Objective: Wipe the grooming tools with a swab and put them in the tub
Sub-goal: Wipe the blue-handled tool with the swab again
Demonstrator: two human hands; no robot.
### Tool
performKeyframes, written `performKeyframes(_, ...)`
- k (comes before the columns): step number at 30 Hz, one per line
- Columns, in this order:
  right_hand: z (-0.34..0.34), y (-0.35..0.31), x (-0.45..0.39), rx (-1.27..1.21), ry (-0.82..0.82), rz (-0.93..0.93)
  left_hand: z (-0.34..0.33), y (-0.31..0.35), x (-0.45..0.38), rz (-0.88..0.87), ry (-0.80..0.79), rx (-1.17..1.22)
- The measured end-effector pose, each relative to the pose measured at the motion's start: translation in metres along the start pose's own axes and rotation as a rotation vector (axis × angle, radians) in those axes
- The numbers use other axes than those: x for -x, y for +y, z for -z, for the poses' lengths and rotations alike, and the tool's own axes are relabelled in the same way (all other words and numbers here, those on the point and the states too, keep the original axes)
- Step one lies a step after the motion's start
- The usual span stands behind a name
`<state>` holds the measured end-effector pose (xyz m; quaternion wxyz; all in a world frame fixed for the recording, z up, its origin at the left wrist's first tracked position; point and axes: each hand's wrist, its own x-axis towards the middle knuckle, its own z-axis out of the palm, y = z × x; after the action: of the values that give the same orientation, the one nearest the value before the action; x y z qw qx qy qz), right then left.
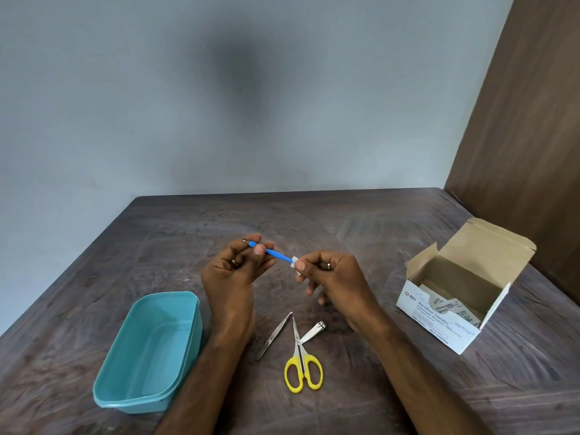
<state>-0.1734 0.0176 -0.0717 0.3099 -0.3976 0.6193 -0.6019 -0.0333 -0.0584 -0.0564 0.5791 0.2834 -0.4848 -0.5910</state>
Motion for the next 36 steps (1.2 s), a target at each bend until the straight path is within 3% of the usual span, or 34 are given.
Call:
performKeyframes(14,0.002,0.001,-0.002,-0.029,0.036,0.033,0.000,-0.002,-0.001,0.045,0.027,0.050)
performKeyframes(19,0.000,-0.001,-0.003,-0.167,0.155,0.021,-0.003,0.000,0.000,0.108,0.013,0.068)
performKeyframes(27,0.006,-0.004,-0.005,-0.366,0.328,-0.017,-0.003,-0.010,0.003,0.108,-0.181,-0.362)
performKeyframes(30,0.005,-0.004,-0.004,-0.392,0.309,-0.026,-0.003,-0.012,0.004,0.074,-0.237,-0.481)
performKeyframes(36,-0.005,0.000,-0.001,-0.346,0.162,-0.054,-0.007,-0.010,0.010,0.085,-0.304,-0.449)
